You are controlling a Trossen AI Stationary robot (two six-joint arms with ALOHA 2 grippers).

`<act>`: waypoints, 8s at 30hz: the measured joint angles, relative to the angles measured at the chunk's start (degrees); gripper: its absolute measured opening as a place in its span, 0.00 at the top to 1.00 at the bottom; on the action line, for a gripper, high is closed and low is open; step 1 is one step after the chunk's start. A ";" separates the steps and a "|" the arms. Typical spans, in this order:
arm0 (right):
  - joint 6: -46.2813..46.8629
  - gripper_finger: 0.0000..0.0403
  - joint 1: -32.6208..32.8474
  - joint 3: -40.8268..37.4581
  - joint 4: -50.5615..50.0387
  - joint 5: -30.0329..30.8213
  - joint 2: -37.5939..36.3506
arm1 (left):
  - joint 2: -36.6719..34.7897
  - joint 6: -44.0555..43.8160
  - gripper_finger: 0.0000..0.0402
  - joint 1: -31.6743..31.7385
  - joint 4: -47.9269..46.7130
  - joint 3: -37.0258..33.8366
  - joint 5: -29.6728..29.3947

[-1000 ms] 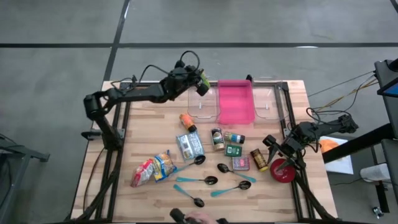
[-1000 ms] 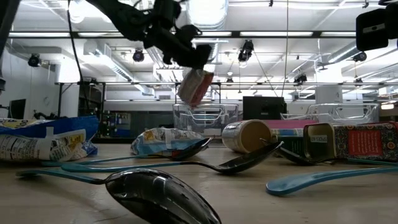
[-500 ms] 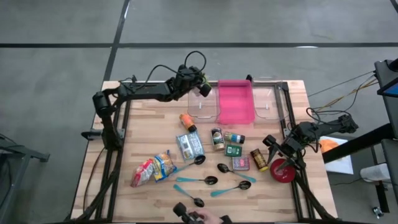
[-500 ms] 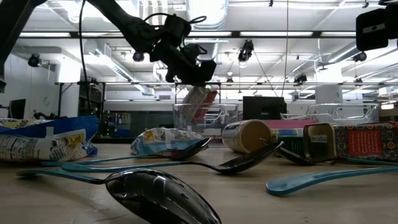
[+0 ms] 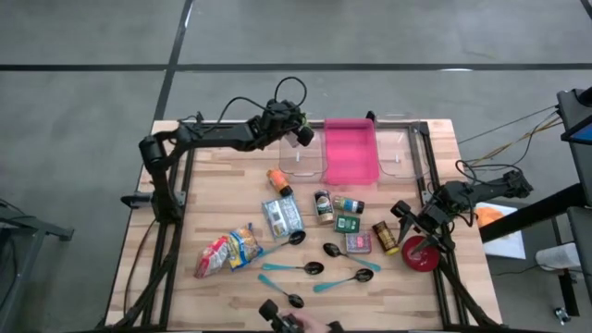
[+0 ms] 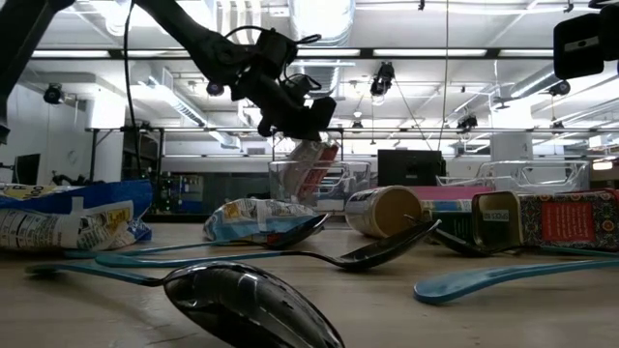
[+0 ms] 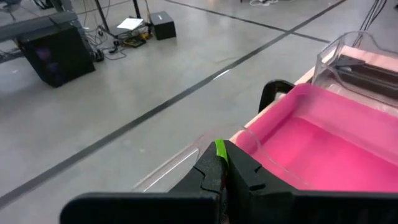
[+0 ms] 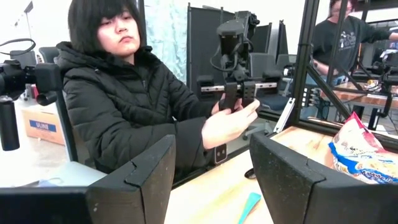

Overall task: Pick & Place Food Item
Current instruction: Put the green noodle pack into the left transparent bin, then put the dark blue noodle pack into the left transparent bin

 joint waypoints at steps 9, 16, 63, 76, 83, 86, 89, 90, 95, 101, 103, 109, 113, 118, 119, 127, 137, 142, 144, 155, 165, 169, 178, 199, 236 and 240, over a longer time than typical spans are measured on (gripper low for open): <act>0.00 0.49 0.02 0.00 0.10 -0.01 0.06 | 5.39 0.02 1.00 0.48 3.45 0.44 0.18; 0.03 0.49 0.00 0.00 0.05 -0.01 0.02 | 5.39 -0.89 1.00 0.78 3.10 0.31 2.00; 0.01 0.49 0.00 0.00 0.04 -0.01 0.00 | -7.43 -2.61 0.34 -0.97 -11.37 0.26 10.64; 0.04 0.49 0.00 0.00 0.09 -0.01 0.00 | -19.09 -7.98 0.34 -8.18 -42.20 -0.13 11.20; 0.01 0.49 0.00 0.00 0.09 -0.01 0.00 | -22.28 -17.17 0.34 -13.17 -56.32 -0.17 11.16; 0.10 0.49 0.00 0.00 0.09 -0.01 0.00 | -22.59 -23.14 0.34 -15.18 -61.90 -0.17 11.18; -0.02 0.49 0.00 0.00 0.09 -0.01 0.00 | -22.59 -32.26 0.34 -17.19 -67.77 -0.17 11.07; 0.02 0.49 0.00 0.00 0.10 -0.01 0.00 | -22.59 -35.98 0.34 -17.92 -69.56 -0.17 11.07; 0.02 0.49 0.00 0.00 0.11 -0.01 0.00 | -22.59 -56.59 0.34 -22.27 -77.30 -0.17 11.32; 0.09 0.49 0.00 0.00 0.11 -0.01 0.00 | -22.59 -68.93 0.34 -27.42 -79.60 -0.20 14.33; 0.00 0.49 0.00 0.00 0.11 -0.01 0.00 | -22.59 -72.19 0.34 -28.60 -79.98 -0.20 15.58; -0.02 0.49 0.00 0.00 0.11 -0.01 0.00 | -22.30 -82.99 0.34 -31.43 -83.08 -0.22 17.58; 0.00 0.49 0.01 0.00 0.11 -0.01 0.00 | -20.08 -85.48 0.34 -32.76 -83.75 -0.22 20.56; 0.00 0.49 0.01 0.00 0.11 -0.01 0.00 | -15.83 -84.07 0.34 -32.93 -83.73 -0.22 26.05; 0.00 0.49 0.02 0.00 0.11 -0.01 0.00 | -14.95 -83.42 0.34 -32.93 -83.69 -0.22 26.92; 0.01 0.49 0.02 0.00 0.11 -0.01 0.00 | -9.82 -78.98 0.34 -32.90 -82.42 -0.22 28.71; 0.09 0.49 0.02 0.00 0.11 -0.01 0.00 | -5.67 -76.18 0.34 -32.82 -81.76 -0.22 27.00; 0.05 0.49 0.02 0.00 0.10 -0.01 0.00 | -5.96 -77.32 0.34 -32.80 -77.73 -2.77 26.06; 0.00 0.49 0.02 0.00 0.09 -0.01 0.02 | -6.06 -78.71 0.34 -32.80 -75.75 -4.89 26.24; 0.04 0.49 0.02 0.00 0.11 -0.01 0.02 | -6.11 -79.42 0.34 -31.88 -60.14 -15.07 33.46; 0.04 0.49 0.02 0.00 0.11 -0.01 0.02 | -6.17 -78.68 0.38 -31.59 -59.93 -15.23 33.45; 0.00 0.49 0.02 0.00 0.11 -0.01 0.02 | -6.17 -78.39 0.49 -31.25 -59.94 -15.23 33.26; 0.00 0.49 0.02 0.00 0.11 -0.01 0.02 | -6.17 -78.39 0.75 -30.83 -60.06 -15.23 32.56; 0.00 0.49 0.02 0.00 0.11 -0.01 0.00 | -9.70 -77.93 0.99 -30.39 -61.23 -15.23 26.50; 0.09 0.49 0.01 0.00 0.12 -0.01 0.00 | -30.52 -68.88 0.99 -30.55 -58.49 -15.23 -3.04; 0.00 0.49 0.02 0.00 0.11 -0.01 0.00 | -31.85 -62.82 0.99 -30.54 -54.25 -15.23 -9.05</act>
